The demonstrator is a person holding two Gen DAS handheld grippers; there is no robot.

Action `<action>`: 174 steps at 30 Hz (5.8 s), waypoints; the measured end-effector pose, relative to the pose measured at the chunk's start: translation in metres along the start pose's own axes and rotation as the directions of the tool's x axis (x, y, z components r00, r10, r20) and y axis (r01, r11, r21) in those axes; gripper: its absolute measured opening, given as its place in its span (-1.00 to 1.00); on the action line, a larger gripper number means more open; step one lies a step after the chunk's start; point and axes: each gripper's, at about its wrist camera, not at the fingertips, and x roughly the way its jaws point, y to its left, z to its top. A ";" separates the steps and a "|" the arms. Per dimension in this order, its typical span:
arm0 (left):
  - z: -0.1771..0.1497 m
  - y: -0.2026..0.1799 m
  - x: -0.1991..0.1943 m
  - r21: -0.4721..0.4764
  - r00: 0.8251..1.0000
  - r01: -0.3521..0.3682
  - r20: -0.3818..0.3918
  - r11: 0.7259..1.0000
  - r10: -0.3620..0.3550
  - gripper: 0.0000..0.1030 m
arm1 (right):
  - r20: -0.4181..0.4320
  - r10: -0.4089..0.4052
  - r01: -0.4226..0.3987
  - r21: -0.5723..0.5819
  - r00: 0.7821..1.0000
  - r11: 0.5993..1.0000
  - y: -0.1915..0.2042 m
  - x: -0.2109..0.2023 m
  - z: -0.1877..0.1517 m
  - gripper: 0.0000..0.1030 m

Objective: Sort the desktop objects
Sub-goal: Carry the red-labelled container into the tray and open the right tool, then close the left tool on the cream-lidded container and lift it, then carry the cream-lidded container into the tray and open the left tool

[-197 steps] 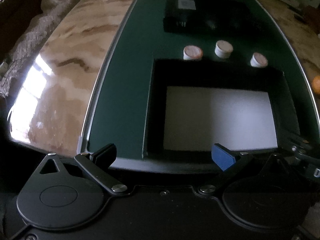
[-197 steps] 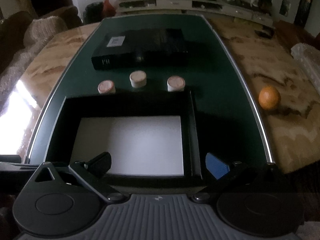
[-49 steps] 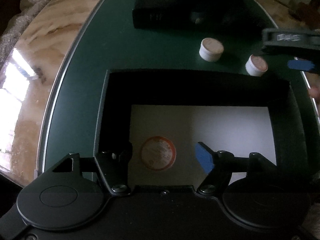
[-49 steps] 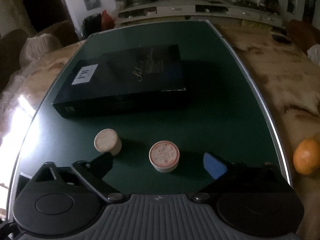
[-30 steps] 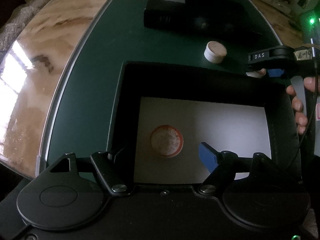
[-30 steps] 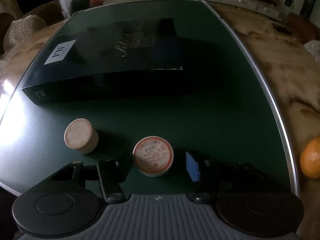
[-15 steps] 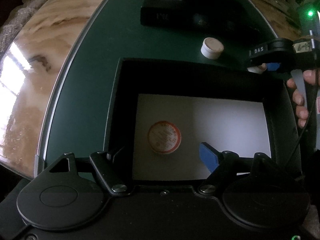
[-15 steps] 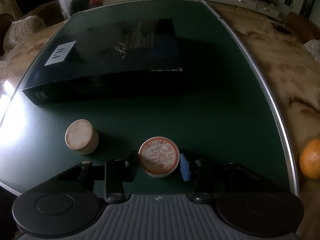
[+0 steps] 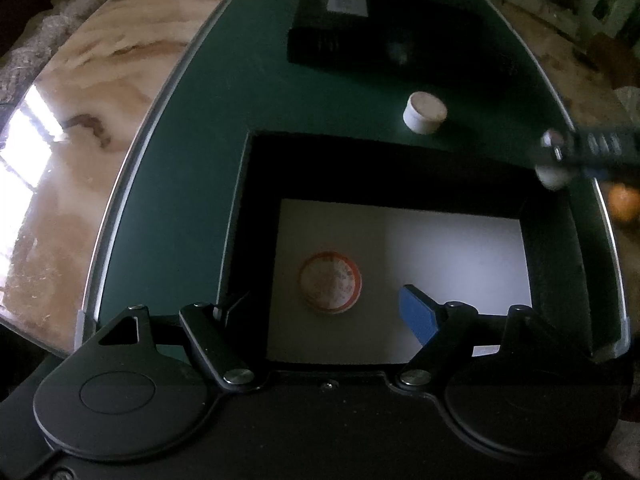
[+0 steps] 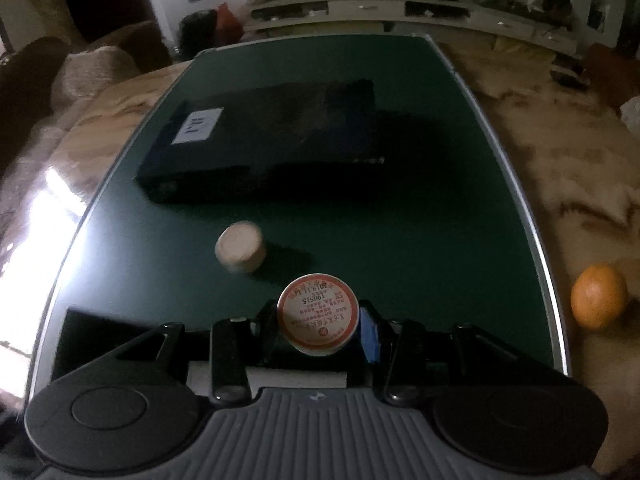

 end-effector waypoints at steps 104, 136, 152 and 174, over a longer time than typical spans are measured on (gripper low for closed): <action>0.137 -0.113 0.123 0.137 0.997 -0.055 0.069 0.989 0.046 -0.19 | 0.030 0.052 -0.054 0.055 0.998 0.997 -0.032 -0.043 -0.083 0.25; 0.111 -0.092 0.008 0.149 0.992 -0.049 0.123 0.988 0.031 -0.20 | 0.027 0.052 -0.054 0.097 0.998 0.994 -0.038 -0.040 -0.085 0.26; 0.021 -0.085 0.032 0.142 0.998 0.006 -0.063 0.990 0.003 -0.21 | 0.024 0.044 -0.047 0.107 0.999 0.993 -0.040 -0.045 -0.090 0.28; 0.015 -0.085 0.058 0.119 0.996 -0.002 -0.083 0.993 0.012 -0.07 | 0.011 0.041 -0.042 0.100 0.999 0.994 -0.036 -0.042 -0.091 0.28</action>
